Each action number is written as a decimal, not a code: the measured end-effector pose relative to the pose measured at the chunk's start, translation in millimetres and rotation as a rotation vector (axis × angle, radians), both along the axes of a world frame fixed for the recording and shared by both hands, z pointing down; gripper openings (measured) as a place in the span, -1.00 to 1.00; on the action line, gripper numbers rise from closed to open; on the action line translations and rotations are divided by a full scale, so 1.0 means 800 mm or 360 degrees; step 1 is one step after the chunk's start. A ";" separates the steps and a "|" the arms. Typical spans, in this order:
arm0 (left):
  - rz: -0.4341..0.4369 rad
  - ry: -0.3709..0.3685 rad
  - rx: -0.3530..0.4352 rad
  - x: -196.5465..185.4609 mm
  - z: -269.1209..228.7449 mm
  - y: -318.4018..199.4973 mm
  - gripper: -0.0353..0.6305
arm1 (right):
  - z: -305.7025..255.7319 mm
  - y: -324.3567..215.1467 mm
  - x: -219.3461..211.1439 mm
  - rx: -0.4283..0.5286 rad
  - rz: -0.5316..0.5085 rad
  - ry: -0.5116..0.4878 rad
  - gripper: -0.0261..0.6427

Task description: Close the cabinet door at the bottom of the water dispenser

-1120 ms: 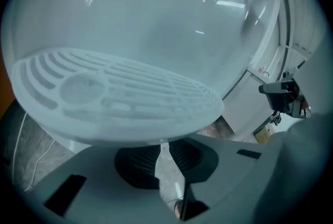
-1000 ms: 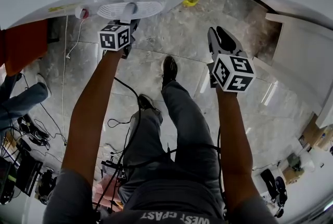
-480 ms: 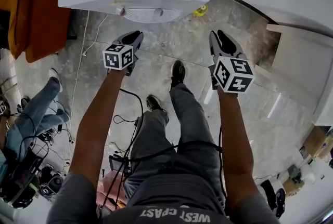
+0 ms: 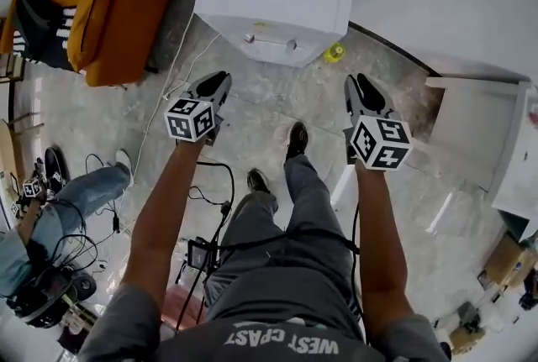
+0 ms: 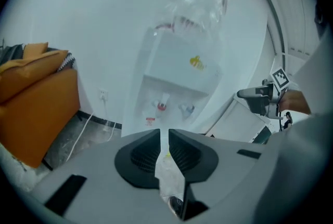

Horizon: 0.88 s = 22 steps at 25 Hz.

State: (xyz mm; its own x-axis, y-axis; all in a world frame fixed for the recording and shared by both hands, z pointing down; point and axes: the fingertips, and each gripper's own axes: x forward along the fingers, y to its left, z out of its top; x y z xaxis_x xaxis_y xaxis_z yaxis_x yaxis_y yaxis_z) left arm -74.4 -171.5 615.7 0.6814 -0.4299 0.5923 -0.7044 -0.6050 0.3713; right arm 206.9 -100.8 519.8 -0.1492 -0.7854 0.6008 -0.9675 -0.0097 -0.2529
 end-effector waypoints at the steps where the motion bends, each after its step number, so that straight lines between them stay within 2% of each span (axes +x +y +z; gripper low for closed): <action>1: -0.0004 0.0006 0.0037 -0.006 -0.023 -0.001 -0.73 | -0.016 0.000 -0.007 0.0017 -0.0015 -0.0001 -0.59; 6: -0.0017 0.0044 0.0261 -0.040 -0.152 0.002 -0.73 | -0.106 0.006 -0.040 0.0137 -0.0062 -0.0015 -0.60; 12: -0.0087 0.0109 0.0496 -0.080 -0.299 0.012 -0.73 | -0.228 0.002 -0.072 0.0375 -0.0168 -0.0021 -0.66; 22: -0.0145 0.0186 0.0868 -0.132 -0.507 0.071 -0.73 | -0.410 0.049 -0.131 0.0739 -0.0359 0.0017 -0.79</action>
